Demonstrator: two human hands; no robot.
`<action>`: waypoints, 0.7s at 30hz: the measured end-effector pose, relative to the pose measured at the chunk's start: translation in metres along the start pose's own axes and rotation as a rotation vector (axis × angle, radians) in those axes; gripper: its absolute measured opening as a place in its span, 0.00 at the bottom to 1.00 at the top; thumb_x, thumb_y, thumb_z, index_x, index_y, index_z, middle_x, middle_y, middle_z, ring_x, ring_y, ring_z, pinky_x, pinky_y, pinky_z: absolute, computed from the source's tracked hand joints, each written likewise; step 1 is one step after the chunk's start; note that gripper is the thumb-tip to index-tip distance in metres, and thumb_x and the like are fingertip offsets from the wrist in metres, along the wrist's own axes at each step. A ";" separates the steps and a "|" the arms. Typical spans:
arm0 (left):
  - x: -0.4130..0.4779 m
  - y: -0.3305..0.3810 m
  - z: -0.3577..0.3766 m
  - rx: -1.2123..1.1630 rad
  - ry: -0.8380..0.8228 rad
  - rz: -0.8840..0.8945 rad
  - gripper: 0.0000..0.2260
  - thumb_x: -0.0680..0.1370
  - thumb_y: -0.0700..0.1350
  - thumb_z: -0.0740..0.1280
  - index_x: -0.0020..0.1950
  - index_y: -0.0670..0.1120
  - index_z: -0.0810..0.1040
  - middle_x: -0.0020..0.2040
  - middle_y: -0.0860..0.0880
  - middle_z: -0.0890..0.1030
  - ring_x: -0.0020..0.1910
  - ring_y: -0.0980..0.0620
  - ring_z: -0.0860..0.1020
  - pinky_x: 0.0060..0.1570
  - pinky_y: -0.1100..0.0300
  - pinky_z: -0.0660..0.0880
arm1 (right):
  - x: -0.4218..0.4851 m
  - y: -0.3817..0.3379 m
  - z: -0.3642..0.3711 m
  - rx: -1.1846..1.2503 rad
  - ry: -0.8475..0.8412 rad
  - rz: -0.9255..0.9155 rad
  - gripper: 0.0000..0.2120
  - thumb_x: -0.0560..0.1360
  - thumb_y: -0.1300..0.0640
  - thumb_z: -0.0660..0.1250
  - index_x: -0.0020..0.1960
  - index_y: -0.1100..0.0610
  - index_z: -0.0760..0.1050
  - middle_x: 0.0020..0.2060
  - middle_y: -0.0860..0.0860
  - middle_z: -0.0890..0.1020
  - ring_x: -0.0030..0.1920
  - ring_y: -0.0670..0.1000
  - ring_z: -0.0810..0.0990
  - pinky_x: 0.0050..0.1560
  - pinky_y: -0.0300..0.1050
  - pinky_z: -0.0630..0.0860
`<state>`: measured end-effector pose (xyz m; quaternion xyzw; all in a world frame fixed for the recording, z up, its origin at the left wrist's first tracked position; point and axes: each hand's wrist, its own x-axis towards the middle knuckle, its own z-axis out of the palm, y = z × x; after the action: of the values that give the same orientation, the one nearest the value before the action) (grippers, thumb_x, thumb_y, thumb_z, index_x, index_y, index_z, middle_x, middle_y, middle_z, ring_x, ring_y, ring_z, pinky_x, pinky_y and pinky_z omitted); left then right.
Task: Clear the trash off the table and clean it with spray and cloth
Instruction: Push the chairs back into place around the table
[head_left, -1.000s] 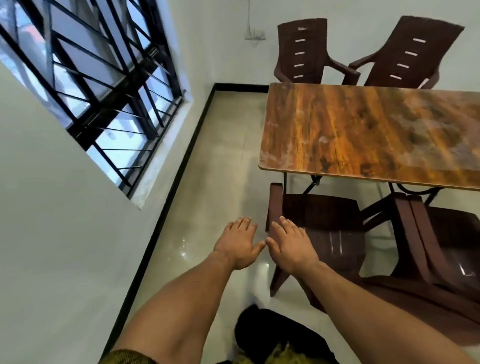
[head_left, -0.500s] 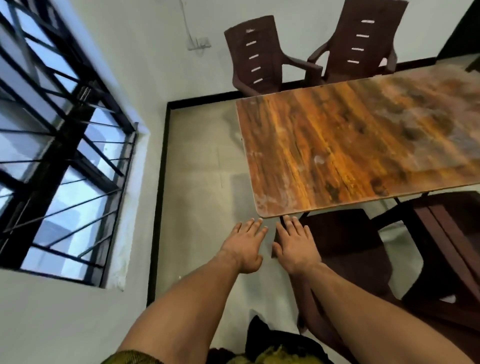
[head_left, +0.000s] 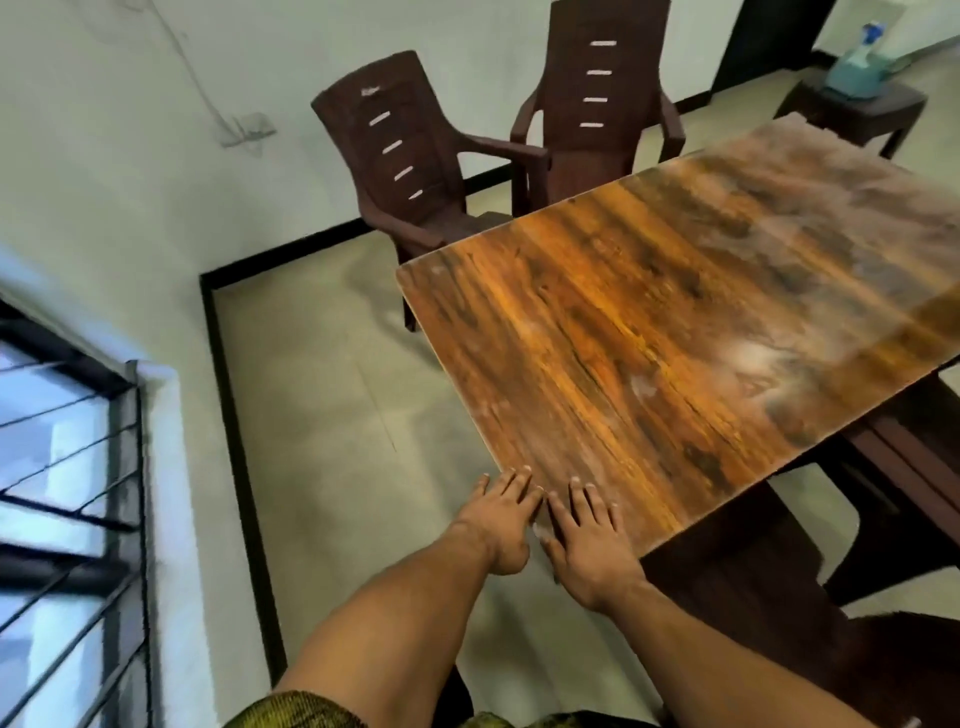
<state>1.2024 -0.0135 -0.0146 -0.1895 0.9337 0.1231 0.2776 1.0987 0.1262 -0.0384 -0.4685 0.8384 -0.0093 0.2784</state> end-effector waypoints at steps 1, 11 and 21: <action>0.006 -0.017 -0.006 0.010 -0.018 0.021 0.37 0.80 0.53 0.62 0.83 0.49 0.46 0.83 0.46 0.40 0.82 0.46 0.42 0.80 0.43 0.44 | 0.010 -0.011 0.000 0.033 -0.003 0.037 0.31 0.82 0.36 0.41 0.82 0.45 0.41 0.81 0.52 0.37 0.79 0.55 0.34 0.77 0.60 0.37; 0.085 -0.205 -0.084 0.175 -0.109 0.336 0.35 0.81 0.49 0.61 0.83 0.51 0.45 0.83 0.48 0.41 0.82 0.47 0.43 0.79 0.43 0.44 | 0.143 -0.141 -0.041 0.268 -0.021 0.546 0.36 0.81 0.34 0.43 0.82 0.53 0.42 0.80 0.55 0.35 0.78 0.63 0.33 0.76 0.67 0.41; 0.179 -0.360 -0.170 0.208 -0.067 0.391 0.35 0.80 0.47 0.60 0.83 0.52 0.48 0.84 0.51 0.42 0.82 0.50 0.45 0.79 0.44 0.45 | 0.314 -0.214 -0.101 0.279 0.085 0.593 0.36 0.82 0.35 0.42 0.82 0.57 0.46 0.81 0.58 0.41 0.79 0.63 0.38 0.76 0.69 0.43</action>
<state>1.1351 -0.4449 -0.0218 0.0289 0.9507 0.0839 0.2972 1.0904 -0.2667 -0.0376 -0.1607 0.9398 -0.0624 0.2952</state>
